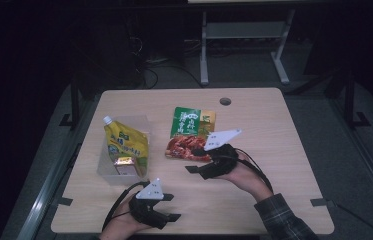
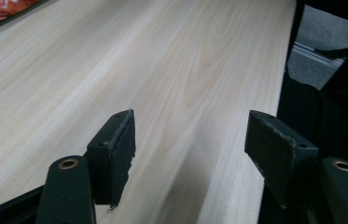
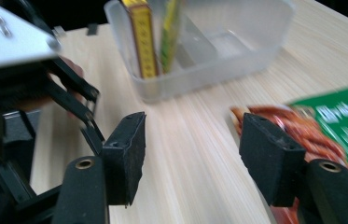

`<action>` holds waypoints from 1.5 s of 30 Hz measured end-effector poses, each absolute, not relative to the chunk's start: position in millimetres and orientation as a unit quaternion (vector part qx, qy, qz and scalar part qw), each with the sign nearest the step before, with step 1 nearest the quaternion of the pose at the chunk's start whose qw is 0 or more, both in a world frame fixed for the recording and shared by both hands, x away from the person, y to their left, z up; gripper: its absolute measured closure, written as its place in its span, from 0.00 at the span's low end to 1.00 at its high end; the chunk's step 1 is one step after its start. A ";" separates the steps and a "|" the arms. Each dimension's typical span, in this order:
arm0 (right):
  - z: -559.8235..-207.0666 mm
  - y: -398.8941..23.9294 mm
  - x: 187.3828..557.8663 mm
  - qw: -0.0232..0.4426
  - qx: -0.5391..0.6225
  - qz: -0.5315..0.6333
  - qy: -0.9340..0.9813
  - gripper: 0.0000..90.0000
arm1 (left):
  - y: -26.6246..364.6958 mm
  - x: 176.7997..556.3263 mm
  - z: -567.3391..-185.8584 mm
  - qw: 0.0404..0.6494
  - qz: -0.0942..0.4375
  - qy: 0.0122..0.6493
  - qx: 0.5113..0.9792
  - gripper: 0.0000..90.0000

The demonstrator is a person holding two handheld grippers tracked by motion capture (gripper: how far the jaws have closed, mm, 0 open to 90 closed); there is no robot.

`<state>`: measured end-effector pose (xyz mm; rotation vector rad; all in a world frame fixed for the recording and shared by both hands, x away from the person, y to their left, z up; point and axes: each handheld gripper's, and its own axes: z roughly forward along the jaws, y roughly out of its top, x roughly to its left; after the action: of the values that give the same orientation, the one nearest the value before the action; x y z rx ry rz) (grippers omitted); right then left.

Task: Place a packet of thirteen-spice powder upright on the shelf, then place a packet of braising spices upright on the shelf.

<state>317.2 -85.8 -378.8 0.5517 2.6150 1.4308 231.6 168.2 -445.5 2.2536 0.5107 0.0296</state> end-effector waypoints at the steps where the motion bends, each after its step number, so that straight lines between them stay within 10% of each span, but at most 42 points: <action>1: -382.2 -92.4 317.5 0.056 0.188 0.471 0.860 0.44 | 167.9 232.1 -445.1 0.404 0.011 0.203 0.892 0.37; 11: -405.6 -145.5 311.9 0.077 0.235 0.445 0.861 0.39 | 153.6 247.0 -436.3 0.411 0.050 0.237 0.879 0.44; 25: -437.3 -187.0 282.7 0.059 0.268 0.407 0.871 0.36 | 106.4 304.6 -418.6 0.402 0.083 0.306 0.859 0.98; 45: -445.2 -200.5 274.4 0.057 0.273 0.408 0.869 0.35 | 83.8 426.3 -431.4 0.349 0.183 0.429 0.813 1.00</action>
<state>274.4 -200.5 -445.2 0.8294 2.6366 1.2377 426.3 83.8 -431.4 2.1067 1.1129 0.4749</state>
